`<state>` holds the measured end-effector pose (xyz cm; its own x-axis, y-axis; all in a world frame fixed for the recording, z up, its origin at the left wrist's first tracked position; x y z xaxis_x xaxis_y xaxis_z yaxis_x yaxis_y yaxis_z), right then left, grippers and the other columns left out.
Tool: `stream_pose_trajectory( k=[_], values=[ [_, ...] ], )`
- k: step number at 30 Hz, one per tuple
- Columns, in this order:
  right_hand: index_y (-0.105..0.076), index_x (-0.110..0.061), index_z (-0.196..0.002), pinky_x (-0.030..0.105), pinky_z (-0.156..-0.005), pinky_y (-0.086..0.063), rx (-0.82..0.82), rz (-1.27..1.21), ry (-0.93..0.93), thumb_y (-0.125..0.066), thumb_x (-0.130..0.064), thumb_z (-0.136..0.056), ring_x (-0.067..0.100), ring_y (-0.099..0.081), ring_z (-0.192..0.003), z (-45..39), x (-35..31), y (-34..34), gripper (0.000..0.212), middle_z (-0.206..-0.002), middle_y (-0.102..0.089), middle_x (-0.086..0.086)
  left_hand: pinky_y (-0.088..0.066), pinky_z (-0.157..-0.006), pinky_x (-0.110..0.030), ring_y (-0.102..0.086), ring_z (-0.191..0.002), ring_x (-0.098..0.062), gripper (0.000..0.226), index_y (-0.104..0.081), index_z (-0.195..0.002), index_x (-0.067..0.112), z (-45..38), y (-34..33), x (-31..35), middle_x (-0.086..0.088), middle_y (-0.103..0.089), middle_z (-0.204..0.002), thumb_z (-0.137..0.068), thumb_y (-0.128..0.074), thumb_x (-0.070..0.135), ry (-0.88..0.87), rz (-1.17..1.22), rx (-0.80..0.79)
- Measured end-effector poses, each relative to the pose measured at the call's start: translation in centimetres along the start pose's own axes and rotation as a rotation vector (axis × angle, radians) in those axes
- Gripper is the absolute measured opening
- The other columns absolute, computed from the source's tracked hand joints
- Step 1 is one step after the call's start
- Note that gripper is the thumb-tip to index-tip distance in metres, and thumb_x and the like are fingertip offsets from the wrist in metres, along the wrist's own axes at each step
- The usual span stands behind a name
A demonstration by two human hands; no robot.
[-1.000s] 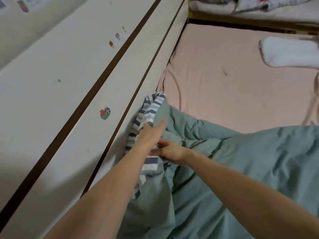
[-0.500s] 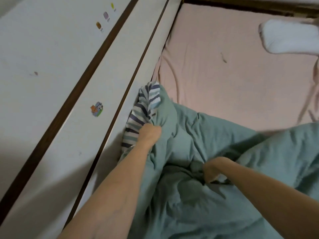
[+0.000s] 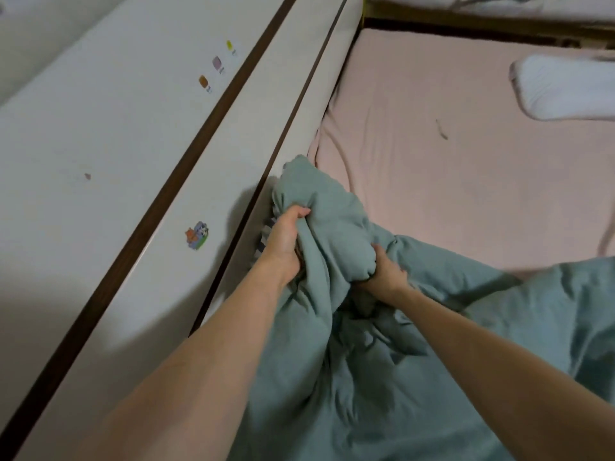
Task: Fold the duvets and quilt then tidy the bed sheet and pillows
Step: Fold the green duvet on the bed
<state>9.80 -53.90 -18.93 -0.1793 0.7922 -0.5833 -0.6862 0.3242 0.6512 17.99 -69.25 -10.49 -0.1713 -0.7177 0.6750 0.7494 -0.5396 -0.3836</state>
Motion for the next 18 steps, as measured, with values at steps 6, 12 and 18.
stream_pose_trajectory(
  k=[6,12,18],
  values=[
    [-0.064,-0.010,-0.102,0.038,-0.073,-0.043,0.600,0.014,0.078,-0.049,-0.012,-0.088,0.038,-0.062,-0.095,-5.4,-9.5,12.6,0.021,-0.099,-0.068,0.019,-0.054,-0.080,-0.035,-0.064,-0.094,-0.026,0.029,-0.065,-0.111,0.012,-4.2,0.1,7.7,-0.008,-0.069,-0.101,-0.090,-0.052,0.026,-0.203,0.130,0.209],
    [-0.054,-0.006,-0.098,0.044,-0.072,-0.036,0.969,0.220,0.341,-0.041,-0.004,-0.090,0.041,-0.057,-0.089,-10.5,-22.5,26.4,0.015,-0.095,-0.064,0.023,-0.045,-0.102,-0.040,-0.057,-0.114,-0.020,0.058,-0.049,-0.133,0.016,-10.3,-4.1,18.2,-0.002,-0.061,-0.125,-0.080,-0.071,0.020,-0.616,-0.494,0.129],
    [-0.049,-0.007,-0.117,0.043,-0.093,-0.030,1.042,0.403,0.267,-0.035,-0.004,-0.094,0.037,-0.048,-0.108,-16.4,-23.6,31.2,0.027,-0.112,-0.057,0.023,-0.038,-0.107,-0.043,-0.045,-0.127,-0.032,0.079,-0.034,-0.141,0.008,-15.8,-8.8,22.3,-0.013,-0.046,-0.137,-0.078,-0.074,0.033,-0.683,-0.988,0.298]
  ],
)
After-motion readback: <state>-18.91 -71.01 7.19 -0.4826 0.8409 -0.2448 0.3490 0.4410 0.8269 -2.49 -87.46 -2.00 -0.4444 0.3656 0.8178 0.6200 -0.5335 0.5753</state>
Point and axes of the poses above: each hand's wrist, its own z-axis away from the middle knuckle, its own y-axis out of the back of the hand, x = y × z, the point moved 9 cm from there along -z, towards the middle knuckle
